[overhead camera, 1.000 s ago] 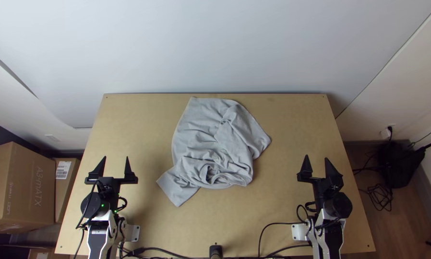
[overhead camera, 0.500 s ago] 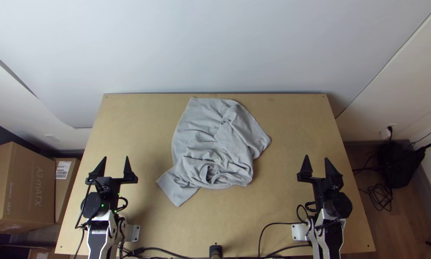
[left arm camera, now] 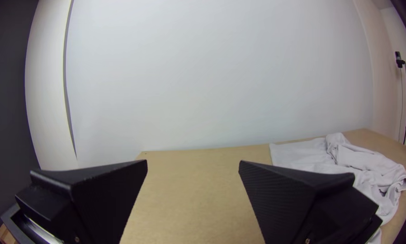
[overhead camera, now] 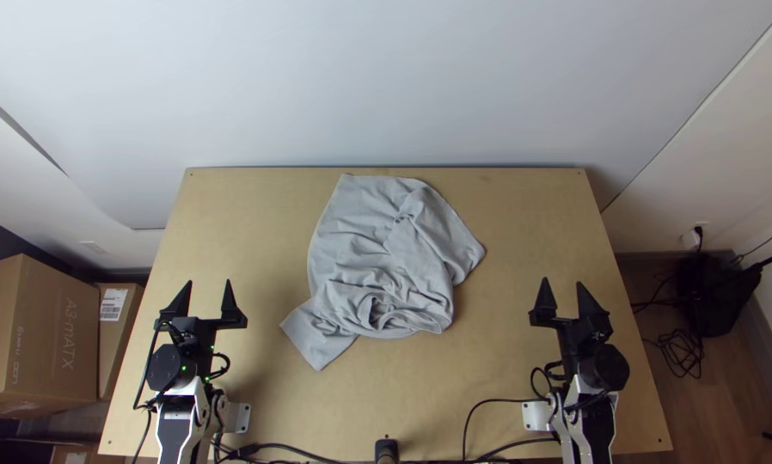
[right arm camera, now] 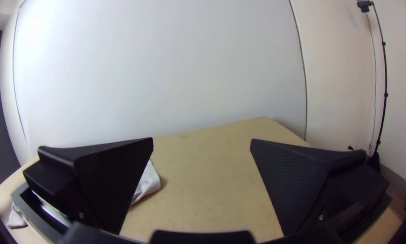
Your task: Fold the t-shirt
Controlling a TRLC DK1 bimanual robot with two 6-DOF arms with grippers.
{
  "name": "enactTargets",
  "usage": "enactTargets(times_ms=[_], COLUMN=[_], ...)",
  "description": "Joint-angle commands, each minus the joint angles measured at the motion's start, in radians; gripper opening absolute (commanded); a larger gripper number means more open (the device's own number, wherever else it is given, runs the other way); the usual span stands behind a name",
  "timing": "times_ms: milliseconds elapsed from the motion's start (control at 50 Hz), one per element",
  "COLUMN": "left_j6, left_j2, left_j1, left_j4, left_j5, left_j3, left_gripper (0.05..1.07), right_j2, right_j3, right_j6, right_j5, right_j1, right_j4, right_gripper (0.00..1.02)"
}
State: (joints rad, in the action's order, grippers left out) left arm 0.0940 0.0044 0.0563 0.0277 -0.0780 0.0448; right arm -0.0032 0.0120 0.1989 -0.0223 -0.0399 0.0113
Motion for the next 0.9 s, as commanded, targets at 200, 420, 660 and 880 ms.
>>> enactTargets(times_ms=[200,420,660,880], left_j6=[0.018,0.046,0.079,0.095], left_j2=[-0.004,-0.003,0.0,0.109], left_j1=[0.051,0.051,0.031,0.011], left_j4=[-0.014,-0.035,-0.057,-0.083], left_j5=[-0.011,-0.017,-0.016,-0.016], left_j3=[-0.04,-0.003,0.03,0.118], left_gripper=[1.03,1.03,1.03,1.03], right_j2=[-0.003,-0.001,-0.001,0.0], right_j3=[0.0,0.006,0.02,0.04], right_j6=[0.028,0.028,0.028,0.028], right_j5=[0.024,0.027,0.027,0.025], right_j1=[0.018,0.008,-0.006,-0.02], right_j4=[-0.024,-0.024,-0.056,-0.08], right_gripper=[0.99,0.99,0.99,0.99])
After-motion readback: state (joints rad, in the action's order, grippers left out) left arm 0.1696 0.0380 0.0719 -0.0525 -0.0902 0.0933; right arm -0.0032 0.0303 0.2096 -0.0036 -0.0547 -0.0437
